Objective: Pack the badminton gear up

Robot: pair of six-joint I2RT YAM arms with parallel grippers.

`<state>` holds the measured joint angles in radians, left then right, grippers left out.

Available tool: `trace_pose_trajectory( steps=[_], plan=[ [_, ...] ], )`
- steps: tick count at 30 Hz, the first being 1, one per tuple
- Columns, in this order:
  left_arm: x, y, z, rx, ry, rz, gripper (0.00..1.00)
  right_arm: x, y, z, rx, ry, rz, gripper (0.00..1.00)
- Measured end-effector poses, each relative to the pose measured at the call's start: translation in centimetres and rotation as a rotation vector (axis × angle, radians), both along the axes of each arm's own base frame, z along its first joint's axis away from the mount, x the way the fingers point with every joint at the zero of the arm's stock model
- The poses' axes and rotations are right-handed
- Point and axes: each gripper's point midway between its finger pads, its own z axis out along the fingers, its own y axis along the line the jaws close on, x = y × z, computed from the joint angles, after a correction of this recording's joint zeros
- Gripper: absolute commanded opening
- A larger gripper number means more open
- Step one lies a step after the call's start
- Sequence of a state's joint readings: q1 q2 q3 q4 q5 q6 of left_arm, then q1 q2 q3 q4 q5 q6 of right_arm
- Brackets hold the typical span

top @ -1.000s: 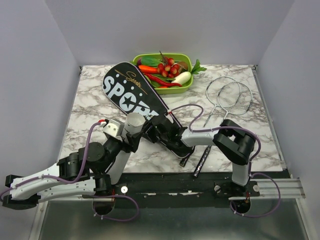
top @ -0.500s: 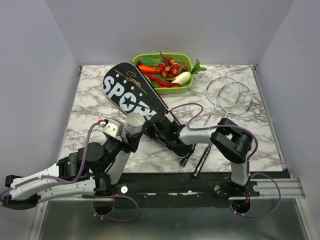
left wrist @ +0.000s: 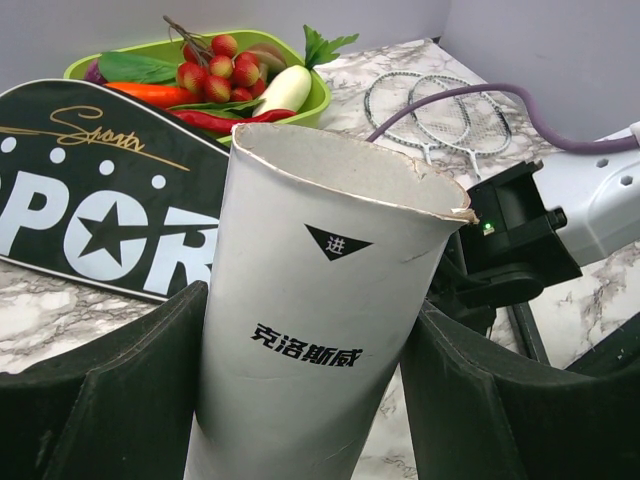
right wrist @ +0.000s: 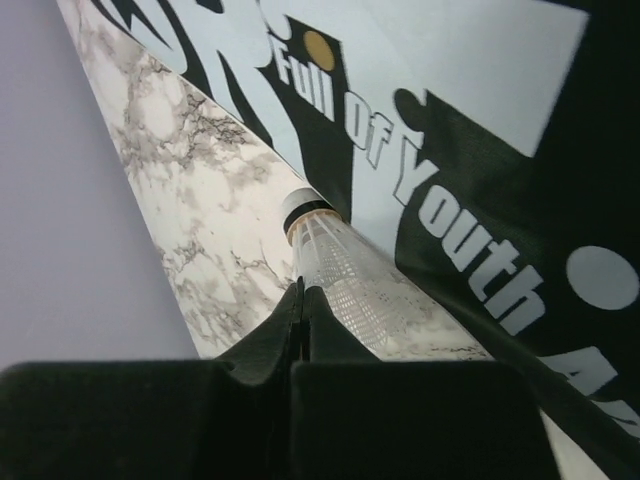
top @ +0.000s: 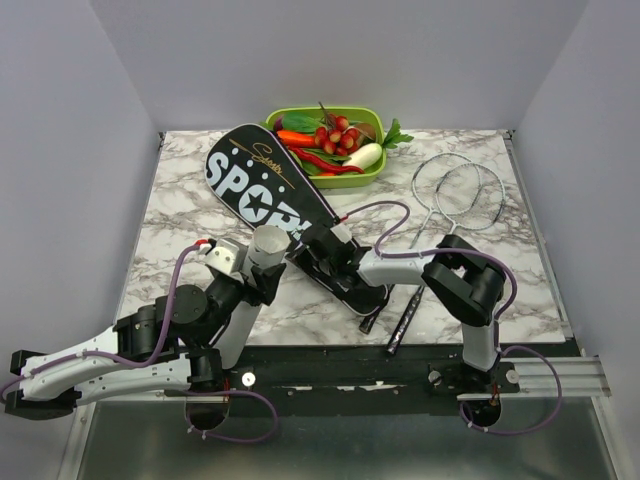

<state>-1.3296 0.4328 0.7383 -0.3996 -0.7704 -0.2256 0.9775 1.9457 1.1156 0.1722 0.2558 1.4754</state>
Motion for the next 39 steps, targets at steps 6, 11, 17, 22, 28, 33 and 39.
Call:
trace_pose_trajectory(
  steps=[6,11,17,22,28,33,39],
  plan=[
    [0.0,0.0,-0.1,0.003,0.001,0.000,0.00,0.5,0.0,1.3,-0.020,-0.054,0.020,0.00],
    [0.0,0.0,-0.1,0.003,0.001,-0.004,0.00,-0.2,-1.6,4.9,-0.030,-0.142,0.064,0.01],
    [-0.3,-1.3,-0.2,0.016,0.000,-0.051,0.00,-1.9,-4.9,14.7,-0.017,-0.347,0.141,0.00],
    [-1.3,-4.7,-1.4,0.078,0.007,-0.180,0.00,-4.8,-10.2,20.7,-0.094,-0.503,0.209,0.01],
    [-3.4,-9.0,-3.8,0.136,0.007,-0.395,0.00,-9.2,-16.7,24.1,-0.240,-0.646,0.340,0.01],
    [-5.3,-10.9,-5.9,0.171,0.013,-0.538,0.00,-12.9,-21.7,24.6,-0.378,-0.697,0.476,0.01],
    [-7.1,-13.3,-8.5,0.231,0.059,-0.674,0.00,-17.4,-25.1,26.0,-0.417,-0.739,0.659,0.01]
  ],
)
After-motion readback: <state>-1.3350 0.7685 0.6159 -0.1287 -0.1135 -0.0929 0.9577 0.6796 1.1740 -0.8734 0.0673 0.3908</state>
